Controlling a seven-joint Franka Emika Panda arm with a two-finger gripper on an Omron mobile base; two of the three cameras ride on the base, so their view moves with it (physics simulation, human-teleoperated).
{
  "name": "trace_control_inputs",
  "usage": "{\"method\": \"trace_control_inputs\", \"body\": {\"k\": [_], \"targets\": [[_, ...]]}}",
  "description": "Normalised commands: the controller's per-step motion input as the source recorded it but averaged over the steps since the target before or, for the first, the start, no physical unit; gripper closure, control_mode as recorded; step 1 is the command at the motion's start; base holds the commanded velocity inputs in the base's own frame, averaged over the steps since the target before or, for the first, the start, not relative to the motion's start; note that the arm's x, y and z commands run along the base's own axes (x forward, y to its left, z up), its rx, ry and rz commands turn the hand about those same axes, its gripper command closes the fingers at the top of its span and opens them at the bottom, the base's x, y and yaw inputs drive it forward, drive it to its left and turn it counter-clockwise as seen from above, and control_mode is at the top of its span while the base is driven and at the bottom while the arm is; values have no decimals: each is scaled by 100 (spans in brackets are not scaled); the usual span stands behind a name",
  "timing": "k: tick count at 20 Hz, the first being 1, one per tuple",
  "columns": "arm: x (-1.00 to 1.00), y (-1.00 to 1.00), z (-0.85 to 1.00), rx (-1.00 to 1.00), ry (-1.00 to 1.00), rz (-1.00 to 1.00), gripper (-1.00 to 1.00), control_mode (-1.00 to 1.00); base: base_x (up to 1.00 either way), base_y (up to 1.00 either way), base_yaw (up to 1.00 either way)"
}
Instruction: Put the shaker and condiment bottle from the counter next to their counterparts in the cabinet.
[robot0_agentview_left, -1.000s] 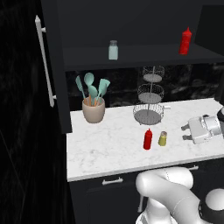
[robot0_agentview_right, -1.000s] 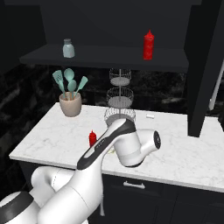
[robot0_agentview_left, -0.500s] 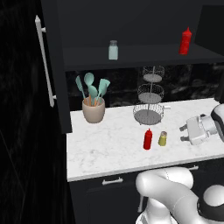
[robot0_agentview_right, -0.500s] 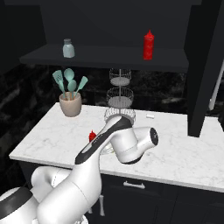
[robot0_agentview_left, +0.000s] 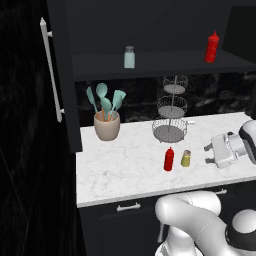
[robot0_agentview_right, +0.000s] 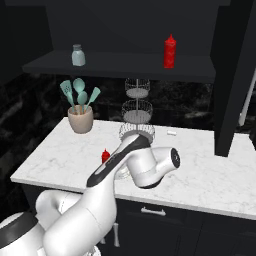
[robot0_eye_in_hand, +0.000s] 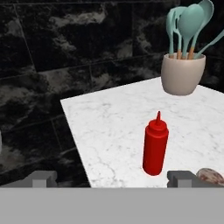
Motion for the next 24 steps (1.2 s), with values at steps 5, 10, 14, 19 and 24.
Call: {"method": "trace_control_inputs", "body": {"k": [5,10,14,19,24], "targets": [[24,0,-14,-5,0,1,-100,-100,0,0,0],[25,0,-13,-2,0,1,-100,-100,0,0,0],[27,0,-13,0,0,2,-100,-100,0,0,0],[31,0,-16,0,0,2,-100,-100,0,0,0],[26,0,-23,0,0,3,-100,-100,0,0,0]]}}
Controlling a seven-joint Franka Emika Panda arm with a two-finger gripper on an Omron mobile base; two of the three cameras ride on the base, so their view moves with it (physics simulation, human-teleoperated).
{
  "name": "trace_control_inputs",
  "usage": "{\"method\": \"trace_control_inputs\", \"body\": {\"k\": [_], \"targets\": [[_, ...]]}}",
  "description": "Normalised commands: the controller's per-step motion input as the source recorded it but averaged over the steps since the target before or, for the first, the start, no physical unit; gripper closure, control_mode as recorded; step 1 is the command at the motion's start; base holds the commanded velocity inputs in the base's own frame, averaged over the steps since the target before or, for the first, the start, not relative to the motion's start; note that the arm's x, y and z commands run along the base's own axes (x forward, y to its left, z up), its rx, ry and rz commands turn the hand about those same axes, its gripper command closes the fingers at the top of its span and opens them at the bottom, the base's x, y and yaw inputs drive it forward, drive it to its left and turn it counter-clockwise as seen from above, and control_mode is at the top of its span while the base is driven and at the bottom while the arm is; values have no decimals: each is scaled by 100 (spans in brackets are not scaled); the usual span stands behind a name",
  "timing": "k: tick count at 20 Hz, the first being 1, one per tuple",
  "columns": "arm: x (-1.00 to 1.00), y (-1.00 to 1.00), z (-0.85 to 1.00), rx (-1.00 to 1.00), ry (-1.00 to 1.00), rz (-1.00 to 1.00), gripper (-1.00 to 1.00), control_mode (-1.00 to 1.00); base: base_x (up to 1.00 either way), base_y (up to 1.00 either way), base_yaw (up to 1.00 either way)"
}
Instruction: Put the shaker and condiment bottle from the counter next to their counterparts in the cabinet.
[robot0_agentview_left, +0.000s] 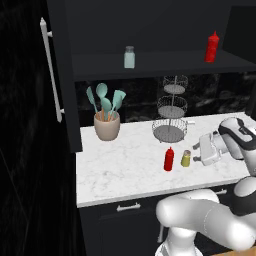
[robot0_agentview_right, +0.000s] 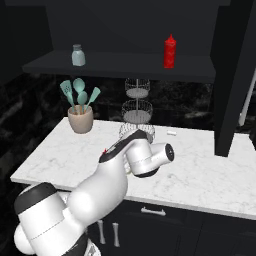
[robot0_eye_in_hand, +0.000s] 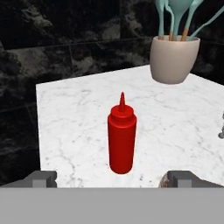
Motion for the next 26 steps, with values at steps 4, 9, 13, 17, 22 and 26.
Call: {"method": "trace_control_inputs", "body": {"k": [4,9,13,17,22,26], "targets": [[24,0,-26,0,0,3,-100,-100,0,0,0],[26,-3,-19,0,0,4,-100,-100,0,0,0],[34,-18,-10,0,0,3,-100,-100,0,0,0],[29,-24,-9,0,0,3,-100,-100,0,0,0],[23,-16,-12,0,0,4,-100,-100,0,0,0],[5,0,-26,0,0,8,-100,-100,0,0,0]]}}
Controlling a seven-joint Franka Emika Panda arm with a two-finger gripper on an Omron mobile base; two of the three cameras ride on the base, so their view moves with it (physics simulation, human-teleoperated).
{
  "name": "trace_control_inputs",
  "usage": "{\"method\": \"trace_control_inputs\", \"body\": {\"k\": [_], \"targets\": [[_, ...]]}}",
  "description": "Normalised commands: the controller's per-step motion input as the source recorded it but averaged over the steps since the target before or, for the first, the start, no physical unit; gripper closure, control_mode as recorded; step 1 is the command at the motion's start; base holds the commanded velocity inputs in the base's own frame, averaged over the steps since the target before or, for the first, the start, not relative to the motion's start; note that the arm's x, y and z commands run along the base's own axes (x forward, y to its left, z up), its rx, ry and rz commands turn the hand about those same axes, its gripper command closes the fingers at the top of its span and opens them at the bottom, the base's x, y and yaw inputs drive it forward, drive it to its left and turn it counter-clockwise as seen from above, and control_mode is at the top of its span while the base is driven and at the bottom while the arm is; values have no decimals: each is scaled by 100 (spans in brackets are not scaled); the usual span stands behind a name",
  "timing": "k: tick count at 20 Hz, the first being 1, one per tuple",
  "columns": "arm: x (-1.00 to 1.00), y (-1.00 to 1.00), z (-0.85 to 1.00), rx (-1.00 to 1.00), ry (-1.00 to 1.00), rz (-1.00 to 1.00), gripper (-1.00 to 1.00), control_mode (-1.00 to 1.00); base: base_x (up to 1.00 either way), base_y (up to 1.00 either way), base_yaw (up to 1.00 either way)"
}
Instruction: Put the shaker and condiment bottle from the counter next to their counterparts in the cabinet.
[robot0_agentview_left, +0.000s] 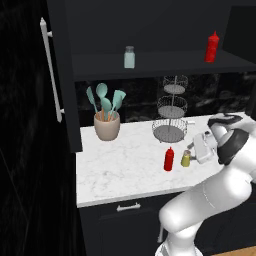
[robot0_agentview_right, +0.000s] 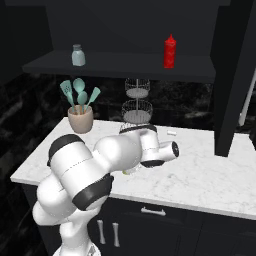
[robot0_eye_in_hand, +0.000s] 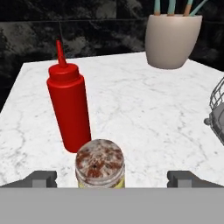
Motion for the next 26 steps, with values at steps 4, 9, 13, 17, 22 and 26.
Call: {"method": "trace_control_inputs", "body": {"k": [4,9,13,17,22,26], "targets": [[0,0,-22,0,0,10,-100,-100,0,0,0],[0,0,-14,1,0,13,-100,-100,0,0,0],[1,0,-14,2,0,17,-100,-100,0,0,0],[4,0,-11,6,0,18,-100,-100,0,0,0],[8,0,-13,3,0,16,100,-100,0,0,0],[19,-6,-16,3,1,8,100,-100,0,0,0]]}}
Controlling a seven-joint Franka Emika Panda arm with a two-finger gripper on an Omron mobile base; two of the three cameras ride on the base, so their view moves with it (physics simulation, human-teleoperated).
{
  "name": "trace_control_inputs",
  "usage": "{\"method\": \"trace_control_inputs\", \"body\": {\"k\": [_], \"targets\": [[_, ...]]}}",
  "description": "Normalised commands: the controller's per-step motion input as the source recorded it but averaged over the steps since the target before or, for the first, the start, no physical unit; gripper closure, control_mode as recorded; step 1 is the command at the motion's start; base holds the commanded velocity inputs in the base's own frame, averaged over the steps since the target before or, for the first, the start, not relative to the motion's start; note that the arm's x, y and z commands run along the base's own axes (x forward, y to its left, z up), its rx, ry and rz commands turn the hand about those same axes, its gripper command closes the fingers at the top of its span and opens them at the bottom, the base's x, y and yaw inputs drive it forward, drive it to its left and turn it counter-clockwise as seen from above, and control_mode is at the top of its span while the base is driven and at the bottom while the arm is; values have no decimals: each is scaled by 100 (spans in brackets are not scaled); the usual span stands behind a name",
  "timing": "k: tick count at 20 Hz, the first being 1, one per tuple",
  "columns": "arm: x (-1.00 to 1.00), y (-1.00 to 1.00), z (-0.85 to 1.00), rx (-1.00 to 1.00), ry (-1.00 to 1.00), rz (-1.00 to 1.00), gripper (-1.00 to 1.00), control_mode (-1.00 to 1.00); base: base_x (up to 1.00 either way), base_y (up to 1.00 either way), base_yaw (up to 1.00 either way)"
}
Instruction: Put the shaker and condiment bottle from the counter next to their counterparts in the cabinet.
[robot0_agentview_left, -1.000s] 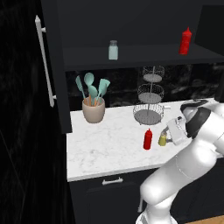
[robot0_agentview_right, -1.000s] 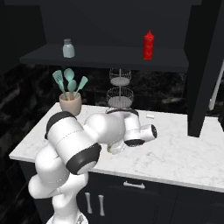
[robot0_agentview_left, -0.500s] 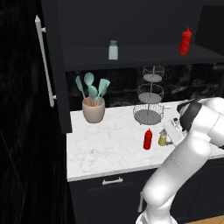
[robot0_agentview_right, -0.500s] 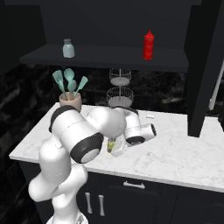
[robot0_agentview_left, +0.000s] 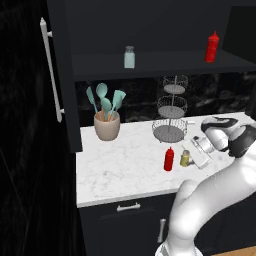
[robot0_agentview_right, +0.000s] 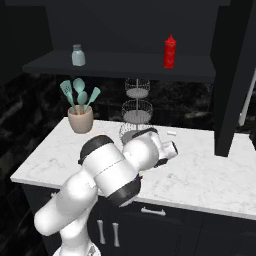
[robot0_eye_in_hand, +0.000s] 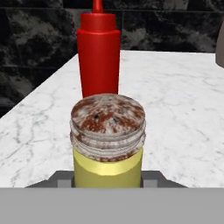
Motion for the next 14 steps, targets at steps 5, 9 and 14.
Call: {"method": "trace_control_inputs", "body": {"k": [5,9,14], "targets": [[-4,0,0,1,-1,6,100,-100,0,0,0],[-11,1,45,4,0,6,100,-100,0,0,0],[-12,20,74,0,0,2,100,-100,0,0,0]]}}
